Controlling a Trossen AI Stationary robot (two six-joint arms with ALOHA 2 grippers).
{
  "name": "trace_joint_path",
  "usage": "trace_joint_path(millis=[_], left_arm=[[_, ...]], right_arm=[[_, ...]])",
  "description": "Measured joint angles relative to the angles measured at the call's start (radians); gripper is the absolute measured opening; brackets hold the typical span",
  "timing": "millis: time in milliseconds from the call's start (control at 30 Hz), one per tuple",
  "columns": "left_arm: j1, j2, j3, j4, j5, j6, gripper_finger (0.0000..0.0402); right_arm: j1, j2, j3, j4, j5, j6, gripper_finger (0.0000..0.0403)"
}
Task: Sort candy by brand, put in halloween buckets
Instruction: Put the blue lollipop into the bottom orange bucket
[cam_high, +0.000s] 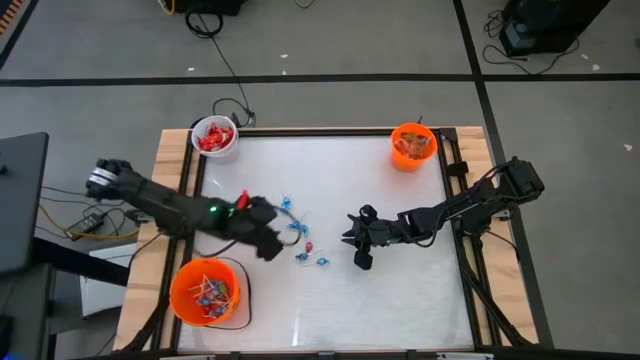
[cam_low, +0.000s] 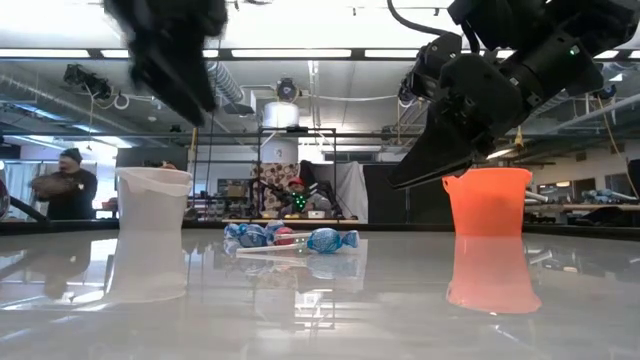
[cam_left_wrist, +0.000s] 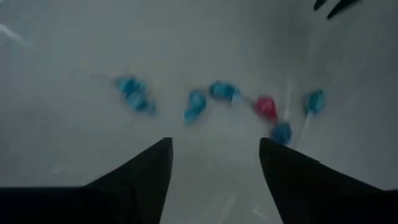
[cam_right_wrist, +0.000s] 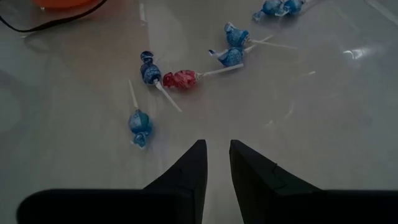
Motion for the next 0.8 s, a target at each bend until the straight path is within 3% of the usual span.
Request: trace_joint_path(millis=[233,800], left_arm=[[0.173,0.098,-0.086,0.353,0.102,0.232,0.0254],[0.412,0.366,-0.087,0.383,0.094,0.302,0.0254]], right_arm=[[0.002,0.000,0.000,-0.010,-0.004,0.000,0.0083],[0.015,0.000,-0.042,-0.037,0.010,0.025,0.0083]])
